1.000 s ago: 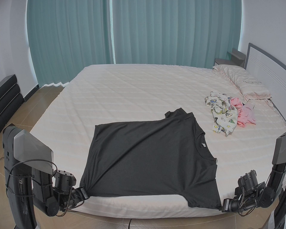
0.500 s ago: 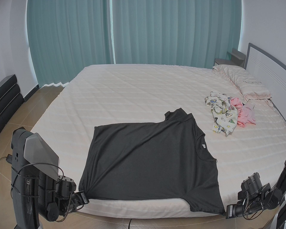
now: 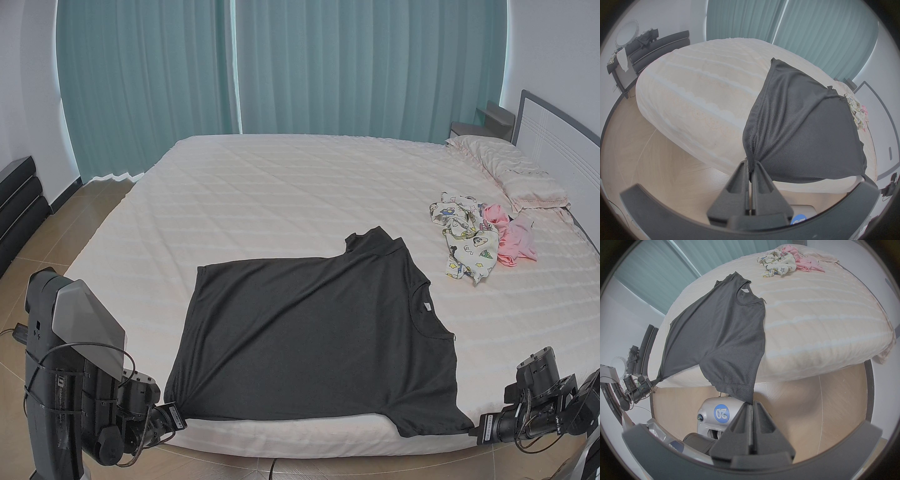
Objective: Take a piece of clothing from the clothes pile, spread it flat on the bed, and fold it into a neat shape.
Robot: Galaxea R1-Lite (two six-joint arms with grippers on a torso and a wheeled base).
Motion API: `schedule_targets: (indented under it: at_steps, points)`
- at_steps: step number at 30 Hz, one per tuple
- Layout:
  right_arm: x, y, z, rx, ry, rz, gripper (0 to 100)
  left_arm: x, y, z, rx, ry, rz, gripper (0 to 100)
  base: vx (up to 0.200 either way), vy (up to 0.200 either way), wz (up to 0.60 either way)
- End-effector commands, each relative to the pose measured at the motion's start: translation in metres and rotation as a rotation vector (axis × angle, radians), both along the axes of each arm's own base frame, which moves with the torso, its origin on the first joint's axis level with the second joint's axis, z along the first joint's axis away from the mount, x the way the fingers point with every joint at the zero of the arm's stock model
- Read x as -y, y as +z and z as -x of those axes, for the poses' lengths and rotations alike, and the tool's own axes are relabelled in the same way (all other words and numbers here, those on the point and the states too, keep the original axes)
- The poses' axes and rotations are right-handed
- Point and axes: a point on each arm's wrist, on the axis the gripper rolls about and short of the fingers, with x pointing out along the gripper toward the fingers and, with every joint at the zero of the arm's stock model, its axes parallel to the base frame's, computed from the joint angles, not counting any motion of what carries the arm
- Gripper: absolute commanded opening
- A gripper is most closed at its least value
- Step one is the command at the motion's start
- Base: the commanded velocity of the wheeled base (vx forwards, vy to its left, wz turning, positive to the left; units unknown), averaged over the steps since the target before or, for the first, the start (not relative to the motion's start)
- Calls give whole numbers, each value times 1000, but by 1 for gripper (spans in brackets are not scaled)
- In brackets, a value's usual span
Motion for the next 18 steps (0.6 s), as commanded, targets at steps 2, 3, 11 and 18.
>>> schedule_targets:
  at_steps: [2,3,11,18]
  points:
    - [1,5,4,24,6,-6,0,2,11,4,13,-11,3,0,0,0,0]
    - [2,5,4,22,2,-4,0,2,16,5,16,-17,3,0,0,0,0]
    - [6,3,14,12,32,21,0,6,33,13,8,-103,-50,0,0,0,0]
    - [7,1,18,-5,40,31,0,7,24,21,-90,-155,-102,0,0,0,0]
